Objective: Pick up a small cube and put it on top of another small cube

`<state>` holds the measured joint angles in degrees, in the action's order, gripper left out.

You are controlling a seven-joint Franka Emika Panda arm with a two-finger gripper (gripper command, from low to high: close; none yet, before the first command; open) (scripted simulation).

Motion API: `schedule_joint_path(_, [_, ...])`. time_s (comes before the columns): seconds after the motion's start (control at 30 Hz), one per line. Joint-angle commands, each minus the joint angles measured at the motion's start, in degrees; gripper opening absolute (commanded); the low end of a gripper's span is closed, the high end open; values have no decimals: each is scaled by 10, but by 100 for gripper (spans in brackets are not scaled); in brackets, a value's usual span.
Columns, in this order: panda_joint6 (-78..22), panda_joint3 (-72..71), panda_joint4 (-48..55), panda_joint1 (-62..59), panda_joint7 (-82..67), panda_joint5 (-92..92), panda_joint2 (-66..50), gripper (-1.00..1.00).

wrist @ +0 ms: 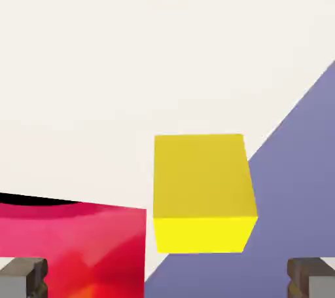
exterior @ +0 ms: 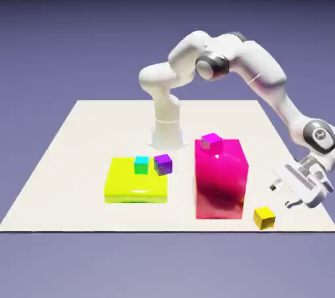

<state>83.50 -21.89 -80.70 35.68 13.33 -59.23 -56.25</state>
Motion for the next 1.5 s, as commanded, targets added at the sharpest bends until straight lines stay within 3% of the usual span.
schedule_joint_path(0.0, [-21,-2,18,4,-4,-17,-19,0])
schedule_joint_path(0.17, [29,25,-17,-41,28,-57,-36,0])
schedule_joint_path(0.2, [29,25,-17,-41,28,-57,-36,-100])
schedule_joint_path(0.37, [-25,14,12,-13,15,9,-9,-100])
schedule_joint_path(0.7, [-168,96,-30,-22,154,245,198,-100])
schedule_joint_path(1.1, [-329,-43,-54,-255,173,326,279,-100])
schedule_joint_path(1.4, [-232,-41,-202,-293,181,339,336,-100])
schedule_joint_path(1.43, [-232,-41,-202,-293,181,339,336,100])
schedule_joint_path(1.47, [-232,-41,-202,-293,181,339,336,100])
